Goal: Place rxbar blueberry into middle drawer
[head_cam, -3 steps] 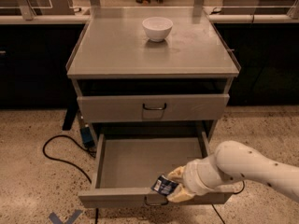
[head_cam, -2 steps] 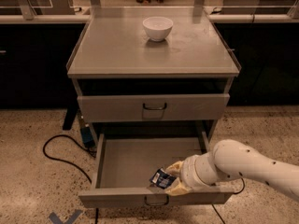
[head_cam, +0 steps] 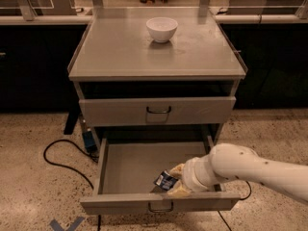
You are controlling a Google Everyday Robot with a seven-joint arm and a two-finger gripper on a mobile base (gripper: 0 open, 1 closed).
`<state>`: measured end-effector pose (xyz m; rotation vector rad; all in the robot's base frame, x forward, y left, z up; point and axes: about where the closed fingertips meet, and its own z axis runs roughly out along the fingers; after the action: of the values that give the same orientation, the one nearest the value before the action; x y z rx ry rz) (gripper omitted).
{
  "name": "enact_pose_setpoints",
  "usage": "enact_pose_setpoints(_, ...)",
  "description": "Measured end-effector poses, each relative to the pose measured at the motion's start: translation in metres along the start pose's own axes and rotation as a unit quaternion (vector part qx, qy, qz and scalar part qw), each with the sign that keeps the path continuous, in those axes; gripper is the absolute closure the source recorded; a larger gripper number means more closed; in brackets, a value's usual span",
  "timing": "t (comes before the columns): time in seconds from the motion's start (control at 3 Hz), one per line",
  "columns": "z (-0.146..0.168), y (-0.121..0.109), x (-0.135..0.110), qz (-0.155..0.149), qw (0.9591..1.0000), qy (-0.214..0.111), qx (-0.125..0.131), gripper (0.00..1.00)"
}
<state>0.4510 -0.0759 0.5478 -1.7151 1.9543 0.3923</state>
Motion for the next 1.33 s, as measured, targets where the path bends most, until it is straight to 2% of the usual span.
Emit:
enact_pose_setpoints(0.33, 0.038, -0.030, 0.034, 0.013, 0.9981, 0.049, 0.035, 1.00)
enact_pose_setpoints(0.67, 0.068, -0.075, 0.047, 0.068, 0.9921, 0.059, 0.087, 1.00)
enact_pose_setpoints(1.0, 0.068, -0.102, 0.048, 0.093, 0.9866, 0.056, 0.122, 1.00)
enact_pose_setpoints(1.33, 0.068, -0.102, 0.048, 0.093, 0.9866, 0.057, 0.122, 1.00)
